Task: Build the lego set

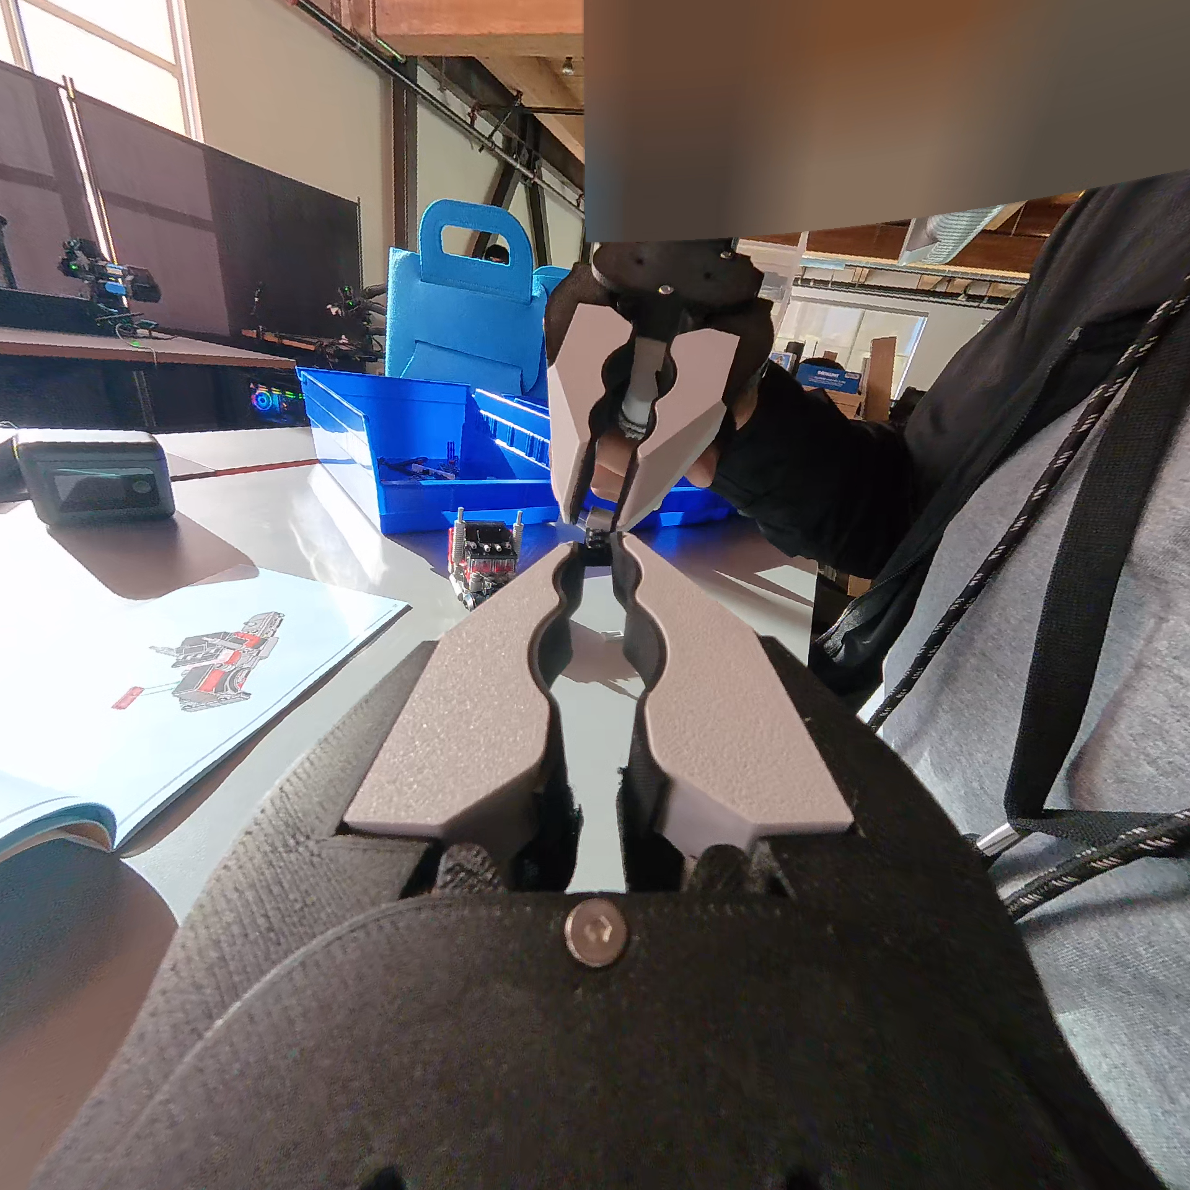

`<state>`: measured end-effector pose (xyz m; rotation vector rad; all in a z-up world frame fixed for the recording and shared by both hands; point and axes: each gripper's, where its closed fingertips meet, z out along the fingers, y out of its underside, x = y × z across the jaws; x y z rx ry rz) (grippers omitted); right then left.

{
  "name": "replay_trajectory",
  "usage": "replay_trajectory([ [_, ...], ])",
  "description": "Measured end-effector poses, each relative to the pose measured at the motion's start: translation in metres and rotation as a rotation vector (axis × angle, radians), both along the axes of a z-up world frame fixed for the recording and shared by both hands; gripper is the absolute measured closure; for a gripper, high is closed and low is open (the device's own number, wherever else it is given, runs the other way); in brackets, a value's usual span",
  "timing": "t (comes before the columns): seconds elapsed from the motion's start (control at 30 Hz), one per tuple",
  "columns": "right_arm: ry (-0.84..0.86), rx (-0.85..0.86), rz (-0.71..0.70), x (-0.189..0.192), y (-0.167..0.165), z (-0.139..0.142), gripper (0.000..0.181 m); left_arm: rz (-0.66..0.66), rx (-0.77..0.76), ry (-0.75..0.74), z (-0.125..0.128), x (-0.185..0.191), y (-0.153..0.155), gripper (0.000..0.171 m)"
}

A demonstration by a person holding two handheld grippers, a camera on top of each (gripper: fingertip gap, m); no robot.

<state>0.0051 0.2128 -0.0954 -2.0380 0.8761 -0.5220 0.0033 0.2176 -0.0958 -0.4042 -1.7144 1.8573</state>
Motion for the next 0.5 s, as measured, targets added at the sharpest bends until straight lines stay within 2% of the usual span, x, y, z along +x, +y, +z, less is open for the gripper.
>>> replay_trajectory([
  [0.37, 0.0, 0.004, 0.002, -0.0009, -0.001, 0.0011, 0.167, 0.0, -0.004, 0.006, 0.0009, 0.0011, 0.0008, 0.163],
  [0.5, -0.014, 0.008, -0.008, -0.0016, -0.0024, 0.0013, 0.16, 0.006, -0.002, 0.01, 0.001, 0.0024, 0.0003, 0.163],
])
